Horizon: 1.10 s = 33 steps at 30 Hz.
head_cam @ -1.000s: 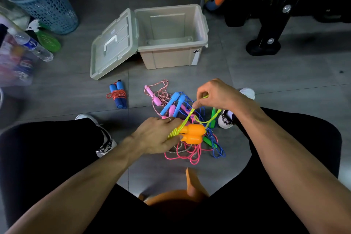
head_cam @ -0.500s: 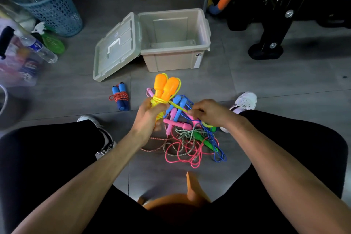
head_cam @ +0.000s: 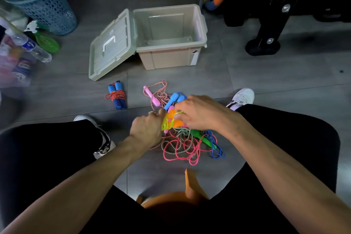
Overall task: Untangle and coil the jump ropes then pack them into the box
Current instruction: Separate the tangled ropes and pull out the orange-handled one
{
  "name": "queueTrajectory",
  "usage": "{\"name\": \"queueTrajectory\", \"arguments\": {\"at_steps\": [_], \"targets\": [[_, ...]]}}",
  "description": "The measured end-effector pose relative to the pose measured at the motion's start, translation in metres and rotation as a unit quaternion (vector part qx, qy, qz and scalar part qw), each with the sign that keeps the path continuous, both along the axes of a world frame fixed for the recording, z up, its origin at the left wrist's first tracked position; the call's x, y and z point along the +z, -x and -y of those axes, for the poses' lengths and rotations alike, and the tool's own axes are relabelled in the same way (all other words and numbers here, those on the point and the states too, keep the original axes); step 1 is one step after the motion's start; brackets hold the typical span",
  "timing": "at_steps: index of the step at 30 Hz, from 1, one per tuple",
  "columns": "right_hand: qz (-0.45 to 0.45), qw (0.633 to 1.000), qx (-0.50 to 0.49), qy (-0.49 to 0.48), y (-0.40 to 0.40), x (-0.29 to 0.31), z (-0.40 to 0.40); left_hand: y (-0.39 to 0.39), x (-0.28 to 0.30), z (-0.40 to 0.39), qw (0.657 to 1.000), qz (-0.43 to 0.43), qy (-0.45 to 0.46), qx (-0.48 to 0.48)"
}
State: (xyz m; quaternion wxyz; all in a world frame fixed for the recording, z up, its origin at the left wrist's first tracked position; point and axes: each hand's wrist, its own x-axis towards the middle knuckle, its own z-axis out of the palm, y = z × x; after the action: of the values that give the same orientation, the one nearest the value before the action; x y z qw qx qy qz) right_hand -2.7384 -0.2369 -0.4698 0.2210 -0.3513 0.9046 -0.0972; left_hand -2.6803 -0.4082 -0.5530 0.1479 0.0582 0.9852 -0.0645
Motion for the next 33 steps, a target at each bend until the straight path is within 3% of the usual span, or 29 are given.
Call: {"name": "queueTrajectory", "arguments": {"at_steps": [3, 6, 10, 13, 17, 19, 21, 23, 26, 30, 33], "targets": [[0.003, 1.000, -0.009, -0.010, 0.018, -0.004, -0.009, -0.006, -0.003, -0.002, 0.987, -0.031, -0.066, -0.145], [0.087, 0.993, -0.072, 0.027, 0.038, -0.012, -0.028, -0.007, -0.004, 0.012, 0.936, -0.097, -0.170, -0.292], [0.180, 0.972, -0.121, 0.092, 0.045, -0.027, -0.036, -0.007, -0.004, 0.015, 0.903, -0.119, -0.261, -0.320], [0.202, 0.953, -0.161, 0.156, 0.045, -0.035, -0.040, -0.007, 0.005, 0.015, 0.893, -0.151, -0.372, -0.204], [0.209, 0.933, -0.195, 0.220, 0.045, -0.041, -0.047, -0.003, 0.023, 0.012, 0.833, -0.151, -0.524, 0.097], [0.209, 0.941, -0.189, 0.187, 0.039, -0.049, -0.045, -0.004, 0.025, 0.009, 0.789, -0.138, -0.563, 0.205], [0.196, 0.956, -0.168, 0.138, 0.031, -0.058, -0.038, -0.003, 0.026, 0.007, 0.720, -0.134, -0.607, 0.309], [0.196, 0.965, -0.144, 0.096, 0.020, -0.059, -0.027, 0.001, 0.024, 0.012, 0.684, -0.117, -0.612, 0.380], [0.197, 0.975, -0.085, 0.050, 0.002, -0.053, -0.007, 0.007, 0.014, 0.022, 0.727, -0.107, -0.558, 0.386], [0.139, 0.990, -0.015, 0.004, -0.018, -0.052, 0.013, 0.003, 0.005, 0.026, 0.834, -0.072, -0.389, 0.385], [0.060, 0.996, 0.059, -0.022, -0.027, -0.049, 0.021, -0.003, 0.006, 0.016, 0.919, -0.032, -0.230, 0.319]]}}
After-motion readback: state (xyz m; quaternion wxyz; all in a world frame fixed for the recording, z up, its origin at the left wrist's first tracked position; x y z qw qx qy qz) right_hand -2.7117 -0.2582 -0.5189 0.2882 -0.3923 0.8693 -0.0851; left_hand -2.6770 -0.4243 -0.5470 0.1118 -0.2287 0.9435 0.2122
